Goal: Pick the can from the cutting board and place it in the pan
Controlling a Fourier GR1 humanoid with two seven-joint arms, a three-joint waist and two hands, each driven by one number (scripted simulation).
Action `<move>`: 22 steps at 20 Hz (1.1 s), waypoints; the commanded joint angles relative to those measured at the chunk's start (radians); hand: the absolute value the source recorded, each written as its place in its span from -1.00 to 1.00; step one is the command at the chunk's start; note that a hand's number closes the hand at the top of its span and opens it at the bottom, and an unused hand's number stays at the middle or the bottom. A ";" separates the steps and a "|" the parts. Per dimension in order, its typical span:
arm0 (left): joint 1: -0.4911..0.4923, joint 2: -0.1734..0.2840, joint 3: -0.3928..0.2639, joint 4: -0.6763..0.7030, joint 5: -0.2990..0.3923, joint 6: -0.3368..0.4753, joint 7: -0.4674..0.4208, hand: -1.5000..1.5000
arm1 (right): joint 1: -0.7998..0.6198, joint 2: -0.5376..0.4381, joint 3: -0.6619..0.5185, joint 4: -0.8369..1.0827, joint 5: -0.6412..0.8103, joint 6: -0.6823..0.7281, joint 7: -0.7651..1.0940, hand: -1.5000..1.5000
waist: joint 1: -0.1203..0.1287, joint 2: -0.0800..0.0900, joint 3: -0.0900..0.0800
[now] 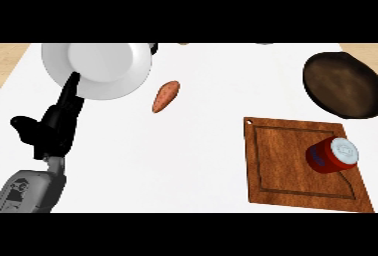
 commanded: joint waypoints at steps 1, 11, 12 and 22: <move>-0.003 0.004 0.022 0.004 -0.024 -0.002 0.006 0.00 | -0.011 0.019 -0.004 -0.070 -0.024 0.094 0.057 -1.00 | -0.001 0.000 0.000; 0.046 -0.040 0.034 -0.028 -0.041 -0.045 -0.007 0.00 | 0.084 0.169 0.005 -0.266 0.100 0.056 0.250 -1.00 | -0.001 0.000 0.000; 0.056 -0.033 0.035 -0.022 -0.051 -0.048 -0.004 0.00 | 0.141 0.180 -0.018 -0.336 0.088 0.038 0.292 -1.00 | -0.008 -0.002 0.000; 0.041 -0.056 0.060 -0.069 -0.075 -0.065 0.050 0.00 | 0.085 0.291 0.008 -0.221 0.318 0.042 0.306 -1.00 | 0.005 0.000 0.001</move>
